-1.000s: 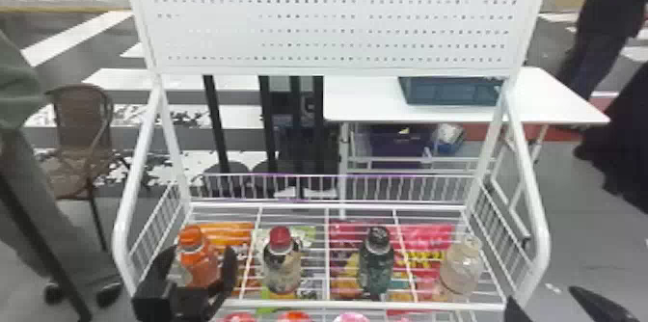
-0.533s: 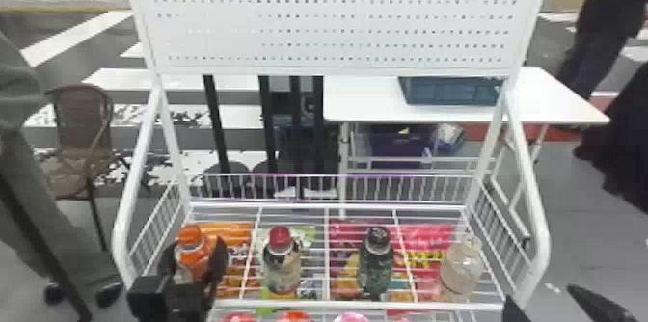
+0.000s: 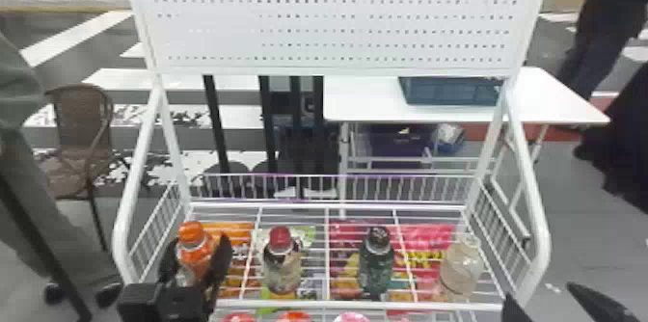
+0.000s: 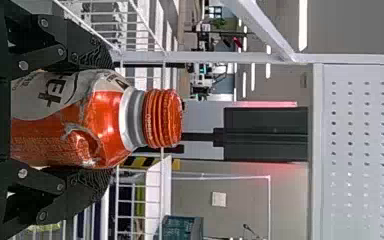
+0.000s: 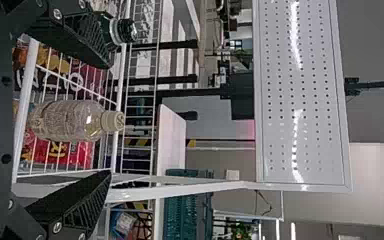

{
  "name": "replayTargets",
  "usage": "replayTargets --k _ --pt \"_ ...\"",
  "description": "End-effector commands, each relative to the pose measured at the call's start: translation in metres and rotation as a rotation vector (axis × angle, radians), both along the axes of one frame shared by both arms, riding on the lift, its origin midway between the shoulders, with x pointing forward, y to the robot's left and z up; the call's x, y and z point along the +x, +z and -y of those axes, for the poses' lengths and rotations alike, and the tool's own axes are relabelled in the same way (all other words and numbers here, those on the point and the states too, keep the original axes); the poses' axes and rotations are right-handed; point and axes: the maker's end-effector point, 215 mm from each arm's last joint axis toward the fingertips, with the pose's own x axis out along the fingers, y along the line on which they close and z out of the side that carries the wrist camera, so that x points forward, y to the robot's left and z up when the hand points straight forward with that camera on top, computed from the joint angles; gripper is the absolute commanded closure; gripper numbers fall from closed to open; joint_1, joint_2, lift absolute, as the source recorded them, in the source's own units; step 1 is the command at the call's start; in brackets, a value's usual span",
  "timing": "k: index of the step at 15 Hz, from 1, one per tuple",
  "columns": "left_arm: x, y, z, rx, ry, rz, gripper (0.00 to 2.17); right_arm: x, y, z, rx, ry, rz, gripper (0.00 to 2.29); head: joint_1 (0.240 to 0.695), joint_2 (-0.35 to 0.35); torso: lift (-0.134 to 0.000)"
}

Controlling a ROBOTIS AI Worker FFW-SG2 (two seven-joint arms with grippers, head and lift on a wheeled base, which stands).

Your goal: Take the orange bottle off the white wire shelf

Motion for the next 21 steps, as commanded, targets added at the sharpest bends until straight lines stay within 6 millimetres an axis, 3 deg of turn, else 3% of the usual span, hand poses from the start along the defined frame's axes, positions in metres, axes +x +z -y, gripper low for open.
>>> replayTargets --k 1,5,7,9,13,15,21 --pt "-0.012 0.026 0.017 0.000 -0.029 0.009 0.66 0.002 0.002 -0.001 0.000 0.000 0.006 0.14 0.499 0.000 0.000" --pt "-0.038 0.048 0.021 0.028 -0.038 -0.035 0.66 0.003 0.003 -0.001 -0.008 -0.003 0.010 0.14 0.499 0.000 0.000" --pt "-0.058 0.055 0.016 0.070 -0.029 -0.055 0.66 0.004 0.004 -0.001 -0.008 0.000 0.011 0.14 0.499 0.000 0.000" --pt "-0.080 0.058 -0.004 0.106 0.013 -0.058 0.65 0.006 0.005 -0.004 -0.005 0.004 0.015 0.14 0.499 0.000 0.000" --pt "-0.114 0.083 -0.013 0.096 0.038 -0.040 0.65 0.007 0.008 -0.005 -0.016 0.005 0.021 0.14 0.499 0.000 0.000" --pt "-0.130 0.080 -0.015 0.092 0.046 -0.053 0.65 0.007 0.008 -0.006 -0.015 0.005 0.020 0.14 0.499 0.000 0.000" --pt "-0.132 0.088 -0.011 0.088 0.038 -0.036 0.65 0.005 0.006 -0.006 -0.007 0.003 0.013 0.14 0.499 0.000 0.000"
